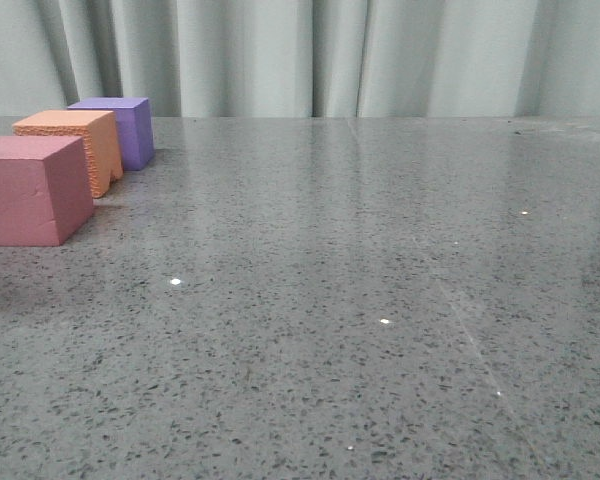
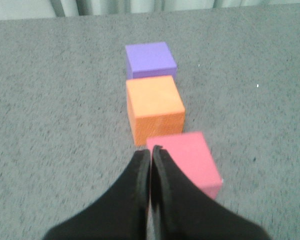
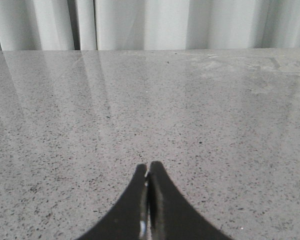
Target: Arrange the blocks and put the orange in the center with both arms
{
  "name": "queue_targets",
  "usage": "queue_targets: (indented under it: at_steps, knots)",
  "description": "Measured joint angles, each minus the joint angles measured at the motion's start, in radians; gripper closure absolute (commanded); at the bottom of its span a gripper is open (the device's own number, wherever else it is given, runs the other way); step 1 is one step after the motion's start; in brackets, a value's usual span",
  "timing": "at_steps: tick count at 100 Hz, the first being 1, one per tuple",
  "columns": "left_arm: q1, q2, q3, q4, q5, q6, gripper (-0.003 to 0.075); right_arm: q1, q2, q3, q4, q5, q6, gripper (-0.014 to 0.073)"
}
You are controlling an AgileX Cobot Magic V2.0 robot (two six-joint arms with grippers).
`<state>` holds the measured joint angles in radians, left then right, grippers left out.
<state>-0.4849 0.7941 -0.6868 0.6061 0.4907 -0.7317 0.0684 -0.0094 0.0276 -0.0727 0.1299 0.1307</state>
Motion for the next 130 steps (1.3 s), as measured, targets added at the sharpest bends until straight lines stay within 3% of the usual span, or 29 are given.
queue_targets:
  at_steps: [34,118,130]
  knots:
    - [0.0,-0.243,0.206,-0.013,0.002,0.0,0.0734,0.0,0.0,0.0,0.0,0.0,0.0,0.0661]
    - [0.0,-0.256,0.214,-0.006,-0.018,0.0,0.0734,0.0,0.0,0.0,0.0,0.0,0.0,0.0661]
    - [0.0,-0.264,0.216,-0.003,-0.043,0.052,0.0734,0.0,0.0,0.0,0.0,0.0,0.0,0.0661]
